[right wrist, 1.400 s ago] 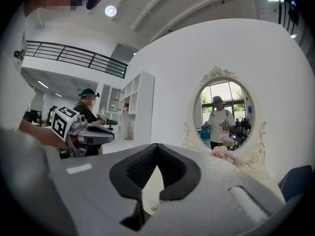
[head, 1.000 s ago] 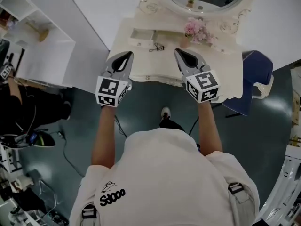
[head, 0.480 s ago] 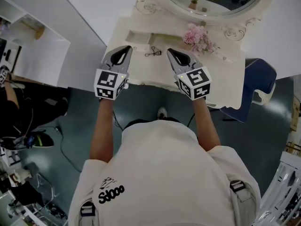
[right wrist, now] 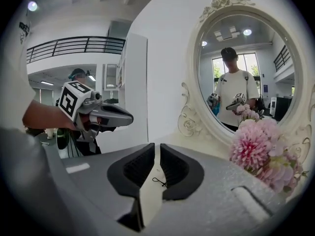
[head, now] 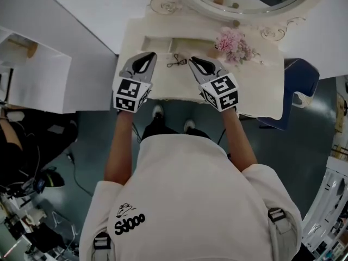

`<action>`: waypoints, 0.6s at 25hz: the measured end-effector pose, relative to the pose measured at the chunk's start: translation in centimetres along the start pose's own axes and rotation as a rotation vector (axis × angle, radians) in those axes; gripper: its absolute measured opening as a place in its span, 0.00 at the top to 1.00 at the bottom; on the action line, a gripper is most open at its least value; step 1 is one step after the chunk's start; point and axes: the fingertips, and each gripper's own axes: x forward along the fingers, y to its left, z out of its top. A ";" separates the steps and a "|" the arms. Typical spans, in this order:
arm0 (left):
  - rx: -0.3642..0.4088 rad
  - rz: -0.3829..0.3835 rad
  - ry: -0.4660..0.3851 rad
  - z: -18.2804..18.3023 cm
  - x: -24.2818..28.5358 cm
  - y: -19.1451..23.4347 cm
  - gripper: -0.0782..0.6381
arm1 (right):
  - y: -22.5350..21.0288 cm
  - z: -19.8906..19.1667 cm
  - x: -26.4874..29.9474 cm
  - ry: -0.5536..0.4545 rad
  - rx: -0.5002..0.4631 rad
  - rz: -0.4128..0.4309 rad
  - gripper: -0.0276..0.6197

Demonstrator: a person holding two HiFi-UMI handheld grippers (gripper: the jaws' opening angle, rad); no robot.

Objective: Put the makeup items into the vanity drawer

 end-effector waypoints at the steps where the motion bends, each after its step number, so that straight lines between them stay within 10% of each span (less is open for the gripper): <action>1: 0.001 -0.019 0.010 -0.5 0.4 0.4 0.87 | -0.1 -0.5 0.7 0.020 0.000 -0.009 0.89; 15: -0.009 -0.238 0.099 -8.0 4.3 3.4 0.87 | -1.7 -10.6 8.7 0.365 -0.076 -0.083 0.84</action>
